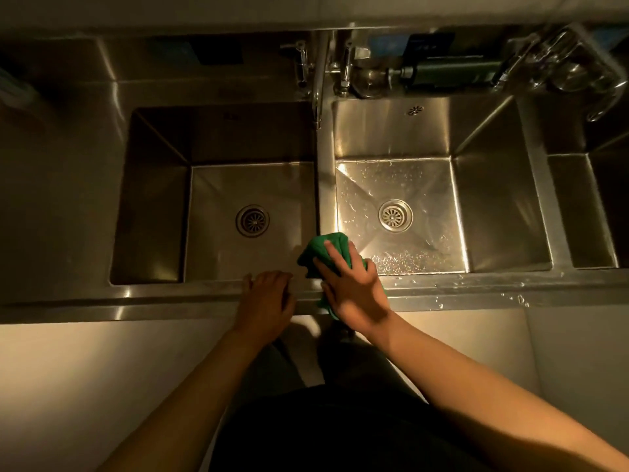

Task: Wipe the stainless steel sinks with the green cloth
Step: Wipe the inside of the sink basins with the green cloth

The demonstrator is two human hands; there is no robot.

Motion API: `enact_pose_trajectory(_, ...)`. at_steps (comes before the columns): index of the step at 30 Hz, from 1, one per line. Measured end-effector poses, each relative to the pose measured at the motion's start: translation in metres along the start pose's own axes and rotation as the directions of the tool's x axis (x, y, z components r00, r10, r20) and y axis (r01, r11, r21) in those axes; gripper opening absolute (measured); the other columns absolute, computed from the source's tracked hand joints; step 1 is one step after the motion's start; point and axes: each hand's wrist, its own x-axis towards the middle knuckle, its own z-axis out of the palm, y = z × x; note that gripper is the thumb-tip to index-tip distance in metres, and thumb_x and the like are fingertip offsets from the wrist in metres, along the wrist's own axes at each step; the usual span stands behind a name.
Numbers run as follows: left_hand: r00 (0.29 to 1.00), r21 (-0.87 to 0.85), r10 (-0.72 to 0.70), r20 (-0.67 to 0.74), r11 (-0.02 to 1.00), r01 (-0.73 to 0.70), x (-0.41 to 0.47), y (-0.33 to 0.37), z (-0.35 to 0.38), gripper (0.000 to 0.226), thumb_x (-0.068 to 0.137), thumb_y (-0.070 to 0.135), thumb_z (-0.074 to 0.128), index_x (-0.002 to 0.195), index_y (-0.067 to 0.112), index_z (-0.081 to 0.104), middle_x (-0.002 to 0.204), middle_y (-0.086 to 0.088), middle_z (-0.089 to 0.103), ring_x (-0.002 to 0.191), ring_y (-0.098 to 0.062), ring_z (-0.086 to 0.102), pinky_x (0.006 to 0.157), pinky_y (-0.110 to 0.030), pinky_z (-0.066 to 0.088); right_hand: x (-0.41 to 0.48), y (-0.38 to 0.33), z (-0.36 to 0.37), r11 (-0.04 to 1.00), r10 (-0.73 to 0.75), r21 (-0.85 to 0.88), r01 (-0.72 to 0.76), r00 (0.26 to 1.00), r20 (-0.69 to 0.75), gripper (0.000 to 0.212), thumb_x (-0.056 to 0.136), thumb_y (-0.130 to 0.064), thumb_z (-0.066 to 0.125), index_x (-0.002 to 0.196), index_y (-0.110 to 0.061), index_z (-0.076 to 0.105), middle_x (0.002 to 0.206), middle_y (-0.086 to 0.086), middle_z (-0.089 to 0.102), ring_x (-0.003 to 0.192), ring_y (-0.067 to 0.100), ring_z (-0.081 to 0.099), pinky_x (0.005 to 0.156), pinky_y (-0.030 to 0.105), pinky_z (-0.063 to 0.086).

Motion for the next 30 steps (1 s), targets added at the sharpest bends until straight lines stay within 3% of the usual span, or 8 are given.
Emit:
enact_pose_trajectory(4, 1.000, 0.028, -0.024, -0.016, 0.999, 0.025, 0.001, 0.022, 0.006, 0.048, 0.102, 0.036, 0.055, 0.146, 0.018, 0.052, 0.145, -0.004, 0.057, 0.137, -0.026, 0.047, 0.123, -0.054, 0.015, -0.018, 0.038, 0.007, 0.991, -0.125, -0.048, 0.128, 0.991, 0.053, 0.053, 0.108, -0.030, 0.028, 0.160, -0.034, 0.025, 0.171, 0.000, 0.009, 0.156, 0.025, 0.018, 0.107, 0.040, 0.033)
enact_pose_trajectory(6, 0.999, 0.032, -0.030, -0.018, 0.999, 0.030, 0.001, 0.028, 0.008, 0.051, 0.102, 0.035, 0.055, 0.150, 0.019, 0.047, 0.150, -0.004, 0.053, 0.141, -0.025, 0.043, 0.123, -0.055, 0.014, -0.024, 0.055, 0.006, 0.971, -0.117, 0.225, 0.086, 0.985, 0.129, 0.050, 0.110, -0.025, 0.021, 0.160, -0.025, 0.028, 0.170, 0.002, 0.012, 0.155, 0.012, 0.017, 0.115, 0.030, 0.021)
enact_pose_trajectory(7, 0.999, 0.011, -0.026, -0.034, 1.000, 0.027, 0.001, 0.031, 0.009, 0.054, 0.101, 0.034, 0.056, 0.152, 0.019, 0.045, 0.153, -0.005, 0.049, 0.143, -0.026, 0.041, 0.124, -0.056, 0.013, -0.028, 0.068, 0.007, 0.968, -0.092, 0.242, 0.064, 0.990, 0.106, 0.050, 0.110, -0.030, 0.024, 0.159, -0.026, 0.032, 0.170, 0.001, 0.016, 0.154, 0.017, 0.021, 0.115, 0.033, 0.022)
enact_pose_trajectory(10, 0.997, -0.068, -0.008, -0.082, 0.998, 0.002, 0.001, 0.035, 0.012, 0.062, 0.099, 0.030, 0.060, 0.155, 0.017, 0.038, 0.159, -0.009, 0.040, 0.148, -0.030, 0.033, 0.123, -0.060, 0.016, -0.047, 0.105, 0.003, 0.994, 0.015, -0.106, -0.004, 0.994, 0.108, 0.050, 0.102, -0.041, 0.045, 0.152, -0.036, 0.045, 0.163, -0.004, 0.034, 0.150, 0.034, 0.030, 0.108, 0.046, 0.034)
enact_pose_trajectory(12, 0.995, -0.085, 0.030, -0.091, 0.996, -0.038, 0.005, 0.038, 0.013, 0.061, 0.100, 0.031, 0.059, 0.155, 0.014, 0.038, 0.159, -0.011, 0.039, 0.147, -0.033, 0.033, 0.122, -0.058, 0.022, -0.059, 0.126, -0.005, 0.987, 0.156, -0.044, -0.152, 0.981, 0.117, 0.045, 0.101, -0.040, 0.046, 0.145, -0.034, 0.054, 0.157, -0.004, 0.045, 0.146, 0.033, 0.036, 0.105, 0.049, 0.038)
enact_pose_trajectory(19, 0.973, -0.062, 0.231, -0.004, 0.971, -0.231, 0.015, 0.057, 0.019, 0.071, 0.095, 0.032, 0.066, 0.157, 0.013, 0.037, 0.164, -0.013, 0.033, 0.154, -0.035, 0.025, 0.124, -0.055, 0.022, -0.067, 0.143, -0.014, 0.931, 0.348, -0.159, -0.330, 0.932, 0.104, 0.041, 0.104, -0.045, 0.036, 0.135, -0.032, 0.059, 0.144, -0.005, 0.055, 0.140, 0.030, 0.039, 0.102, 0.047, 0.036)
enact_pose_trajectory(26, 0.896, -0.103, 0.429, -0.112, 0.892, -0.440, 0.013, 0.059, 0.032, 0.064, 0.085, 0.010, 0.070, 0.145, 0.009, 0.049, 0.152, -0.016, 0.045, 0.148, -0.038, 0.036, 0.116, -0.054, 0.037, -0.037, 0.072, -0.012, 0.954, 0.285, -0.126, -0.273, 0.954, 0.089, 0.042, 0.102, -0.044, 0.034, 0.130, -0.026, 0.060, 0.142, 0.000, 0.055, 0.136, 0.033, 0.040, 0.098, 0.050, 0.039)
enact_pose_trajectory(30, 0.924, -0.015, 0.381, 0.017, 0.925, -0.381, 0.014, 0.063, 0.042, 0.066, 0.090, 0.026, 0.061, 0.153, 0.016, 0.042, 0.161, -0.011, 0.035, 0.153, -0.034, 0.028, 0.121, -0.056, 0.029, -0.027, 0.054, -0.002, 0.976, 0.199, -0.105, -0.192, 0.978, 0.063, 0.039, 0.099, -0.044, 0.039, 0.125, -0.026, 0.063, 0.135, 0.001, 0.058, 0.129, 0.033, 0.044, 0.093, 0.049, 0.038)
